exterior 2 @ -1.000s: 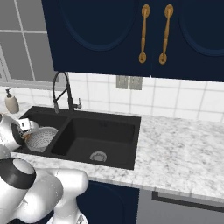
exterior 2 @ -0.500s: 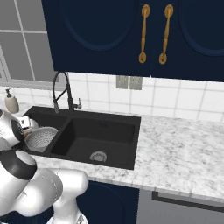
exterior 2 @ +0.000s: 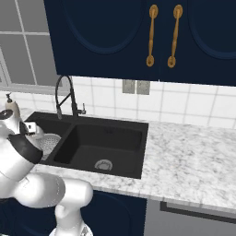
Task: Put the colander in the sink, put the tangerine in the colander, and turn on the sink faucet and pour water over the colander.
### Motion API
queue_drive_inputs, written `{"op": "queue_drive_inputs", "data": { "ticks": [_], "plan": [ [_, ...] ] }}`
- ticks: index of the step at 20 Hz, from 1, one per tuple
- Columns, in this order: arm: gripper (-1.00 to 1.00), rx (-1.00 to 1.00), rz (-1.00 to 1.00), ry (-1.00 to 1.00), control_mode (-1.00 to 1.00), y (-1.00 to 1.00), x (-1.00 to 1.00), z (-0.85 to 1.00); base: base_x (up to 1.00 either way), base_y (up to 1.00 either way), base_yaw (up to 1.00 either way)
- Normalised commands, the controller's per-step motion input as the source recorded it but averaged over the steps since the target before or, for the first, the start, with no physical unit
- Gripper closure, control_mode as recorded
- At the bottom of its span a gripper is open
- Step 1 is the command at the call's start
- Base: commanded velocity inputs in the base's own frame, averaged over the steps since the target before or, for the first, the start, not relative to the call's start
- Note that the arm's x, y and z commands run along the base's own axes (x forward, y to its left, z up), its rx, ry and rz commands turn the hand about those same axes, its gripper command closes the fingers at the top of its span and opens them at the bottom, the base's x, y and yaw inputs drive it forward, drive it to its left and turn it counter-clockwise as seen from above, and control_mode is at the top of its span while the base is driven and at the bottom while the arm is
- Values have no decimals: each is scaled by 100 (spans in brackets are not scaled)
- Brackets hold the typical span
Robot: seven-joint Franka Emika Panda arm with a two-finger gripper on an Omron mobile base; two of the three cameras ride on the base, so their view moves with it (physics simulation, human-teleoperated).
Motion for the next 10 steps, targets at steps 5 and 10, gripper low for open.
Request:
{"op": "queue_drive_inputs", "data": {
  "ticks": [5, 10],
  "plan": [
    [100, -6, -1, 12, -100, 14, 10, 2, 0, 0, 0],
    [100, -8, -2, 10, -100, 11, 4, 3, 0, 0, 0]
  ]
}}
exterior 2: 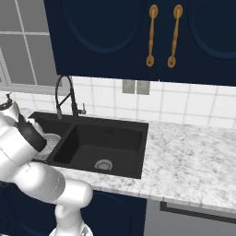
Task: Put the colander in the sink, put the tangerine in the colander, and turn on the sink faucet and pour water over the colander.
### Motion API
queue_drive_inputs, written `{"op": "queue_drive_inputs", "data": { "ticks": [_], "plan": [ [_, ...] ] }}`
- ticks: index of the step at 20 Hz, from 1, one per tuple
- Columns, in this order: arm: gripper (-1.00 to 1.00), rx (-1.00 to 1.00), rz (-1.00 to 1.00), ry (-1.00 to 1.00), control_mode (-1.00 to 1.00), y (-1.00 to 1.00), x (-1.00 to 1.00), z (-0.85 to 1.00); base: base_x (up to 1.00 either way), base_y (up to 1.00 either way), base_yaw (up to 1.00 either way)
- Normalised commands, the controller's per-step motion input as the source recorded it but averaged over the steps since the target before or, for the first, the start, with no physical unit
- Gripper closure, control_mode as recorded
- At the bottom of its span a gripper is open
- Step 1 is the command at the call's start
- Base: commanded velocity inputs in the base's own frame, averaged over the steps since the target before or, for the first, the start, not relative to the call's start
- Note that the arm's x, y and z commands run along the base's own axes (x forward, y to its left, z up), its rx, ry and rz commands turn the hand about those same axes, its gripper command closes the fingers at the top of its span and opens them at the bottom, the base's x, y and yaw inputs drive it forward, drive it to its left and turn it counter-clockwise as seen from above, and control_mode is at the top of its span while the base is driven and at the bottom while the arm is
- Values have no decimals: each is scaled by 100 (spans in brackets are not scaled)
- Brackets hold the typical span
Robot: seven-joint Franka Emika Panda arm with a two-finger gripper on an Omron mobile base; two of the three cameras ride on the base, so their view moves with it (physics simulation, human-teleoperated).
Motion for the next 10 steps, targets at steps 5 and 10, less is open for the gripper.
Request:
{"op": "queue_drive_inputs", "data": {
  "ticks": [5, 10],
  "plan": [
    [100, -9, -3, 7, -100, 28, 24, -2, 0, 0, 0],
    [100, -5, 0, 1, -100, 5, 29, -20, 0, 0, 0]
  ]
}}
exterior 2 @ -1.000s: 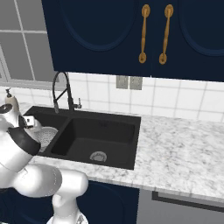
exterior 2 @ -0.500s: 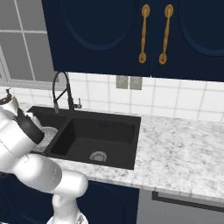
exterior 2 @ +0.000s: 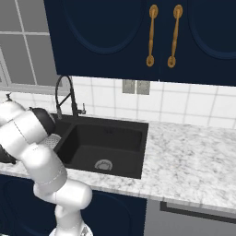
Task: Put the colander in the sink, put the tangerine in the colander, and turn on the sink faucet and pour water over the colander.
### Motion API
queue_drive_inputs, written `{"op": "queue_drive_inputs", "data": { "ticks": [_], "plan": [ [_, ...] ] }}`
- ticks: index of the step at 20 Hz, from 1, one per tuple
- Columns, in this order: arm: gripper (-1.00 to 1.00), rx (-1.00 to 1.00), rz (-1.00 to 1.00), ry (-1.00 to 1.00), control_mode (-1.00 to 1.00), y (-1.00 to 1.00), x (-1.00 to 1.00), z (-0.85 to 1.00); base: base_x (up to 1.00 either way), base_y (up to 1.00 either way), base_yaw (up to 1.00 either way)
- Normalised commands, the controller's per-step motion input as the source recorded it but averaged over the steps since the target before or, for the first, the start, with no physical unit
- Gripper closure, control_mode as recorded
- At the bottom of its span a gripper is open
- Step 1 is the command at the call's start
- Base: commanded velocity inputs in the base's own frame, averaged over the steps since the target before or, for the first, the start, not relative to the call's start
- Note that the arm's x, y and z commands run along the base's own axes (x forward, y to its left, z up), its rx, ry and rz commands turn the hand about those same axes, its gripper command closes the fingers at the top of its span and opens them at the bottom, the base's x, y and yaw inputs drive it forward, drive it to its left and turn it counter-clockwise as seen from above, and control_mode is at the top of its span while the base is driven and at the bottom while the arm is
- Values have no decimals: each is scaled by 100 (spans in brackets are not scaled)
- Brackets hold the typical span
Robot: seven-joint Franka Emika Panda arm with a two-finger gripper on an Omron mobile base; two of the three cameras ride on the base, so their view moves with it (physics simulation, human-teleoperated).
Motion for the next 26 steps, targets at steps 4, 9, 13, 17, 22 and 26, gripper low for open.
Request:
{"op": "queue_drive_inputs", "data": {
  "ticks": [4, 9, 13, 17, 22, 26],
  "plan": [
    [100, -1, 0, 0, -100, 0, 8, -14, 0, 0, 0],
    [100, 0, 0, 0, -100, 3, 6, -33, 0, 0, 0],
    [100, 0, 0, 0, -100, 3, 5, -42, 0, 0, 0],
    [100, 0, 0, 0, -100, 4, 5, -47, 0, 0, 0],
    [100, 0, 0, 0, -100, 2, 7, -42, 0, 0, 0],
    [100, 0, 0, 0, -100, 0, 0, -18, 0, 0, 0]
  ]
}}
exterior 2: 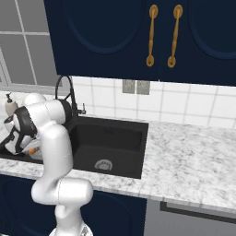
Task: Put the colander in the sink, put the tangerine in the colander, and turn on the sink faucet and pour water over the colander.
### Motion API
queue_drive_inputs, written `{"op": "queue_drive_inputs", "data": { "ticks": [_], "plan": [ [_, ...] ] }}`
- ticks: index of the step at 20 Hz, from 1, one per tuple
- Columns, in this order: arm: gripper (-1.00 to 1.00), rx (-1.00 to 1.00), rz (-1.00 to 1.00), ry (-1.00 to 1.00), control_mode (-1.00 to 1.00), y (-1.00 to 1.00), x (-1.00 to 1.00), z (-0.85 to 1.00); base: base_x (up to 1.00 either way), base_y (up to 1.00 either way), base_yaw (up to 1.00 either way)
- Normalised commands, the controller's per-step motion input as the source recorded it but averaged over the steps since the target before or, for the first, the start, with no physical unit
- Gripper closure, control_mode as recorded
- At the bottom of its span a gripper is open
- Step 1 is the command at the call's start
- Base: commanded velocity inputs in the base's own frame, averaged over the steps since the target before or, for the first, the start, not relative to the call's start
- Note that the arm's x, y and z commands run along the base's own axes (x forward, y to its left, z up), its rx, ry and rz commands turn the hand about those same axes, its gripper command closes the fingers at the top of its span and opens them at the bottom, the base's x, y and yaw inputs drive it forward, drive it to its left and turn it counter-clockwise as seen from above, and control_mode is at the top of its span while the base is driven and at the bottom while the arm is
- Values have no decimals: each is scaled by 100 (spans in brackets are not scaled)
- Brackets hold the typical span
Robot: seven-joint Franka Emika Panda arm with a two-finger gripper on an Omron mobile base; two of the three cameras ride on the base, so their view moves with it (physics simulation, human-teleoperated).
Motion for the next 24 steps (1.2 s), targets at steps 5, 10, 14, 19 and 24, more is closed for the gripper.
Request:
{"op": "queue_drive_inputs", "data": {
  "ticks": [5, 10, 14, 19, 24],
  "plan": [
    [100, 0, 0, 0, -100, 0, 7, 2, 0, 0, 0],
    [100, 0, 0, 0, -100, 6, 63, 4, 0, 0, 0],
    [100, 0, -1, 0, -100, 22, 77, -3, 0, 0, 0],
    [100, 0, 0, 0, -100, 1, 1, -19, 0, 0, 0],
    [100, 0, 0, 0, -100, 0, 0, -29, 0, 0, 0]
  ]
}}
